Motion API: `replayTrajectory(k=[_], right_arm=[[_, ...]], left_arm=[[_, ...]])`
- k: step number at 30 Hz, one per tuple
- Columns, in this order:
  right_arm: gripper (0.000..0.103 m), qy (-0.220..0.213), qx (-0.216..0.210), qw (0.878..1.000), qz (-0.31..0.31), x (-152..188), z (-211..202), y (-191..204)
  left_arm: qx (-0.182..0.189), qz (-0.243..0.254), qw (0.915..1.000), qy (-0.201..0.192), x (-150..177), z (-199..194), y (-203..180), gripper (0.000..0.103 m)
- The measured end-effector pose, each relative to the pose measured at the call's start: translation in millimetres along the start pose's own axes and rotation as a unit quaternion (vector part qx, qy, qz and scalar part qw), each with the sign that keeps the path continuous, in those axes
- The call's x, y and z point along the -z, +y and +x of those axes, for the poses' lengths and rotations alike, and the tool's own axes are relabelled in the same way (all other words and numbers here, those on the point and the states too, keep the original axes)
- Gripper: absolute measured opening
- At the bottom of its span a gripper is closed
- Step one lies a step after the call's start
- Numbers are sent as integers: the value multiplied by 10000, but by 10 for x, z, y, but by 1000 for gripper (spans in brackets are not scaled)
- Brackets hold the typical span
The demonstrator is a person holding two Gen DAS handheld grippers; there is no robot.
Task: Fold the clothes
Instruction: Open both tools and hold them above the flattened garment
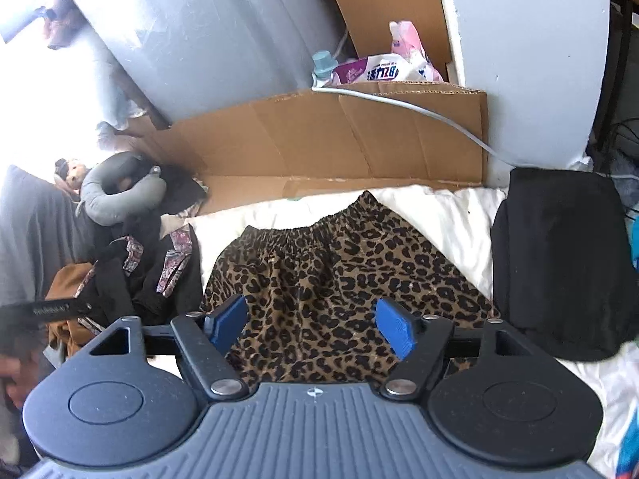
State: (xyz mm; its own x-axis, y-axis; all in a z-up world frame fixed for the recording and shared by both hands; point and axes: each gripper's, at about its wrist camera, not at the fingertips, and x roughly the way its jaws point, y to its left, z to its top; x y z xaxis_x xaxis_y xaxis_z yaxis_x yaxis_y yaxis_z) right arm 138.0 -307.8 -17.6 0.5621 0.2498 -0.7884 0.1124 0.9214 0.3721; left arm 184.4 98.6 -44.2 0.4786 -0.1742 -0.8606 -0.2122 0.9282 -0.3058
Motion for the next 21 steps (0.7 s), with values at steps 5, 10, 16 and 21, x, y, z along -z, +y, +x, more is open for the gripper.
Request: replayTrajectory(k=[5,10,16,21], right_arm=[[83,-98,137,9970,750,-147,-212,310],[86,-612,170,9895,1295,-27,-424,432],[86,-929,-104,9872,1292,511,-396,436],[86,-940,-226,9778,1859,1080,-119,342]], left_arm=[[-68,-88,9999,-87,64,-63,-3,58],[-93,324,9994,28,175,-59,-52,58],[61,395,9992,-20,214,-123,-40,58],[53,724,9973,54,293,37,-75,58]])
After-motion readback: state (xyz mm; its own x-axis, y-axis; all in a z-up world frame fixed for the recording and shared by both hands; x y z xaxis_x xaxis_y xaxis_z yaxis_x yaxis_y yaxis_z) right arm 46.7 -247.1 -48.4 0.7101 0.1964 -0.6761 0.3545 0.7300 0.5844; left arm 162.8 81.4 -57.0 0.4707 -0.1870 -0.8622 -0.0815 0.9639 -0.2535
